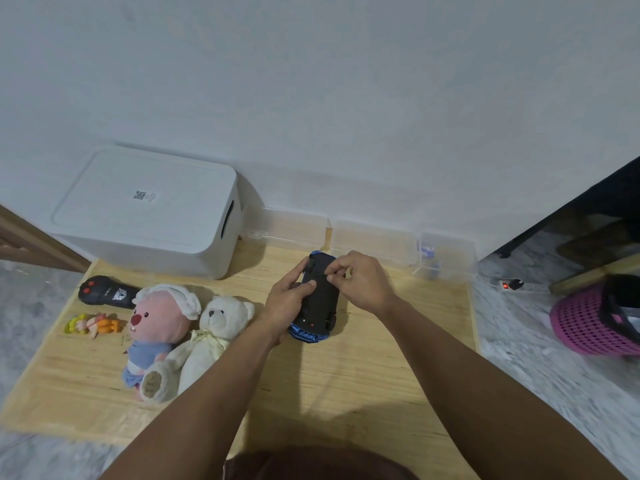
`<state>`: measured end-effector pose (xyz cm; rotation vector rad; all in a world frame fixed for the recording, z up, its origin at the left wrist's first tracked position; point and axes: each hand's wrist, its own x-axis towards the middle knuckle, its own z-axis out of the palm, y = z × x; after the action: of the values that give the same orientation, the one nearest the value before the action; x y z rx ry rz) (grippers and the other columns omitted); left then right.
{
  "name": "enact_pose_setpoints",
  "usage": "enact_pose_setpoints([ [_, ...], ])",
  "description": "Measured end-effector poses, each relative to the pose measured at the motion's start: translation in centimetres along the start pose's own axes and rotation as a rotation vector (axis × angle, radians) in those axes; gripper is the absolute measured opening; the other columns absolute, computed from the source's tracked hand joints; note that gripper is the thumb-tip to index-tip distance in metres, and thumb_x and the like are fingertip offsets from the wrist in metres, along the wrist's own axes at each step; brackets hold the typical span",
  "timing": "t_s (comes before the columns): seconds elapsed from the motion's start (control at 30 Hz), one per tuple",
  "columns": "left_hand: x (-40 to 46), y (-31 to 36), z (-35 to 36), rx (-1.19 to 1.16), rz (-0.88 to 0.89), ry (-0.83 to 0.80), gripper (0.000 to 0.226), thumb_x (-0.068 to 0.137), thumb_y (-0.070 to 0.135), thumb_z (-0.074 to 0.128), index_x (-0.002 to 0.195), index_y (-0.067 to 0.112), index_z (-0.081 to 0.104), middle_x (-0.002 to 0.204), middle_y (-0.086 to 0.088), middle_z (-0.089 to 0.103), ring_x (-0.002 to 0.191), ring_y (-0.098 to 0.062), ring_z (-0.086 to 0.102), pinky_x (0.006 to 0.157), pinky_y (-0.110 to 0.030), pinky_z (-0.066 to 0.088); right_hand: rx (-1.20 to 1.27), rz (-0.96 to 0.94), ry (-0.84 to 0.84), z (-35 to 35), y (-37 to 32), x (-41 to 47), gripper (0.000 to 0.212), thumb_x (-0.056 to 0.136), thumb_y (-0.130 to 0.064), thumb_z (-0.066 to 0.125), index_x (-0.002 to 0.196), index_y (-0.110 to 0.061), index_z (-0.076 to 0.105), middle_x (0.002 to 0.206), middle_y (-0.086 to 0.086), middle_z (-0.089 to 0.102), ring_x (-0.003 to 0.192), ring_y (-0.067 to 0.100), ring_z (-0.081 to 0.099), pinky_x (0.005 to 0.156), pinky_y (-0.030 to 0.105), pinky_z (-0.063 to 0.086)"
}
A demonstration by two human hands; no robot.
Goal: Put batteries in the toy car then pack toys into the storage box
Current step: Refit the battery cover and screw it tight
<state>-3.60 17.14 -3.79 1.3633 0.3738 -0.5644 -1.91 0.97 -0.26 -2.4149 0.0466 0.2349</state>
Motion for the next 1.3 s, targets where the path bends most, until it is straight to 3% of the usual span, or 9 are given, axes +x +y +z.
enact_pose_setpoints([
  [0.1, 0.0, 0.0, 0.0, -0.006, -0.007, -0.011, 0.048, 0.092, 0.015, 0.060, 0.133, 0.040, 0.054, 0.108, -0.009, 0.072, 0.098, -0.032, 0.069, 0.090, -0.053, 0.054, -0.102, -0.074, -0.056, -0.2, 0.0, 0.2, 0.011, 0.088, -0.017, 0.064, 0.090, -0.020, 0.074, 0.085, -0.009, 0.056, 0.083, 0.013, 0.057, 0.077, 0.029, 0.046],
  [0.4, 0.0, 0.3, -0.1, -0.022, -0.014, -0.027, 0.048, 0.092, 0.014, 0.060, 0.132, 0.041, 0.055, 0.106, -0.007, 0.074, 0.097, -0.032, 0.070, 0.090, -0.052, 0.054, -0.030, -0.026, -0.060, -0.5, 0.0, 0.3, 0.006, 0.082, -0.019, 0.068, 0.085, -0.020, 0.073, 0.081, -0.012, 0.060, 0.077, 0.007, 0.056, 0.070, 0.024, 0.042],
  [0.53, -0.1, 0.5, 0.0, -0.037, -0.006, -0.022, 0.048, 0.092, 0.014, 0.060, 0.132, 0.040, 0.056, 0.107, -0.008, 0.073, 0.097, -0.033, 0.070, 0.090, -0.054, 0.054, -0.049, -0.057, -0.025, -0.6, -0.1, 0.0, 0.010, 0.085, -0.019, 0.066, 0.088, -0.019, 0.075, 0.086, -0.009, 0.061, 0.082, 0.009, 0.056, 0.076, 0.028, 0.046],
  [0.63, -0.3, 0.7, 0.1, -0.087, -0.007, -0.027, 0.046, 0.093, 0.011, 0.058, 0.131, 0.037, 0.057, 0.109, -0.012, 0.072, 0.098, -0.036, 0.069, 0.089, -0.054, 0.054, -0.067, -0.082, -0.008, -0.4, 0.1, -0.1, 0.016, 0.089, -0.015, 0.061, 0.096, -0.018, 0.076, 0.095, -0.007, 0.062, 0.085, 0.008, 0.051, 0.077, 0.025, 0.041],
  [0.8, -0.5, 0.9, 0.2, -0.097, -0.016, -0.024, 0.044, 0.093, 0.011, 0.058, 0.127, 0.038, 0.060, 0.108, -0.013, 0.072, 0.100, -0.041, 0.067, 0.090, -0.058, 0.052, -0.095, -0.108, -0.014, -0.3, 0.4, -0.1, 0.017, 0.089, -0.012, 0.061, 0.097, -0.019, 0.075, 0.098, -0.004, 0.063, 0.092, 0.016, 0.059, 0.082, 0.031, 0.047],
  [1.3, -0.8, 1.4, 0.5, -0.139, 0.004, 0.005, 0.043, 0.095, 0.011, 0.057, 0.128, 0.038, 0.058, 0.108, -0.010, 0.071, 0.095, -0.032, 0.069, 0.082, -0.047, 0.058, -0.163, -0.244, 0.139, 0.7, 0.4, -1.3, 0.019, 0.087, -0.015, 0.064, 0.101, -0.014, 0.077, 0.097, 0.000, 0.066, 0.092, 0.021, 0.062, 0.078, 0.033, 0.051],
])
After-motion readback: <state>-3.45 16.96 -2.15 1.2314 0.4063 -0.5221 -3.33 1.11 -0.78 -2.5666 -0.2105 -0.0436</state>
